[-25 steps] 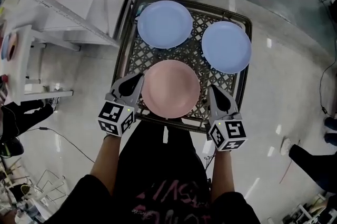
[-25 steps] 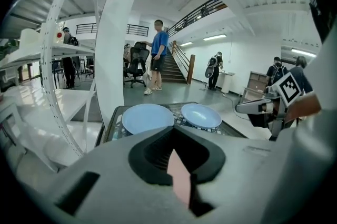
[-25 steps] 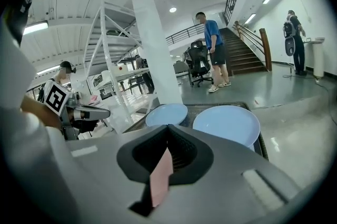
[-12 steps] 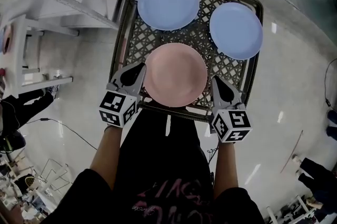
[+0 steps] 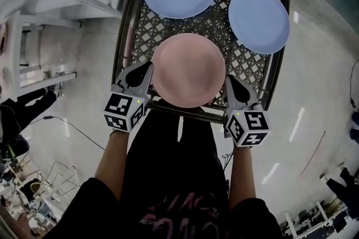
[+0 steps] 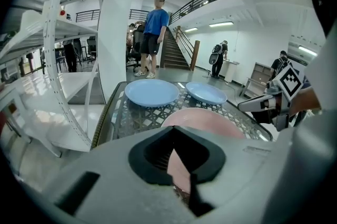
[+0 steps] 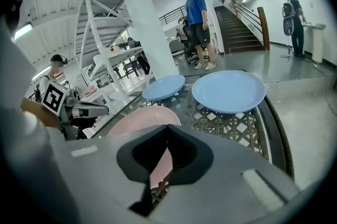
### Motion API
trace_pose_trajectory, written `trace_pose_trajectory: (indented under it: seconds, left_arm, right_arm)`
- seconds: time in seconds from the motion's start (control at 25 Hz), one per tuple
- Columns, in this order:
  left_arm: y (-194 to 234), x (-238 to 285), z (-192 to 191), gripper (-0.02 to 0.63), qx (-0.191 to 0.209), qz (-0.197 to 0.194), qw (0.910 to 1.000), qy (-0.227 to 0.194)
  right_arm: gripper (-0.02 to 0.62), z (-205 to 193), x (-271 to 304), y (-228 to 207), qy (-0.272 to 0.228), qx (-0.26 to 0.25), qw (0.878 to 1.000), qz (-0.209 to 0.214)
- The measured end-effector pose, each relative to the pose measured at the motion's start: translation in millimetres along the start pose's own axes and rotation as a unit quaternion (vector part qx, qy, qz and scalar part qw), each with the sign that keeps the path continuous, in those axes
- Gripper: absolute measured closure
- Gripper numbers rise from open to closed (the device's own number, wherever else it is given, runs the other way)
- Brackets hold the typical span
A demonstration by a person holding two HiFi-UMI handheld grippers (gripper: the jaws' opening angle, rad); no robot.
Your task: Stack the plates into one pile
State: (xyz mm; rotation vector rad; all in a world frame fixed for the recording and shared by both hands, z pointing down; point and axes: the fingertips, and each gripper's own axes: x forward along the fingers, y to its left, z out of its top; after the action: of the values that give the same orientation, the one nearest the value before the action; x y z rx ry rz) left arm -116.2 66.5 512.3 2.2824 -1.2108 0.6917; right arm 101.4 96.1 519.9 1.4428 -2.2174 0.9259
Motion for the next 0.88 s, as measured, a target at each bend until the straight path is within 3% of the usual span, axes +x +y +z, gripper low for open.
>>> trace_pose_trajectory:
  seconds: [0.28,0.36,0.48,0.88]
  left_arm:
    - [4,9,-24,0.597,-0.007,0.005,0.9997,0.024]
    - [5,10,-27,0.586,-0.01,0.005,0.9995,0.029]
    - [10,13,-31,0.549,-0.014,0.009,0.9992,0.036]
    - [17,26,-43,0.446,-0.016,0.01,0.9973,0.071]
  right_arm:
    - [0.581,-26,9,-10,0.03,0.021,0.999,-0.01]
    - [0.551,-31,10,-11,0.037,0.027,0.999,-0.01]
    - [0.546,-35,13,-13,0.044,0.034,0.998,-0.012]
    - [0.445,-47,28,-16,0.083,0.044,0.995,-0.025]
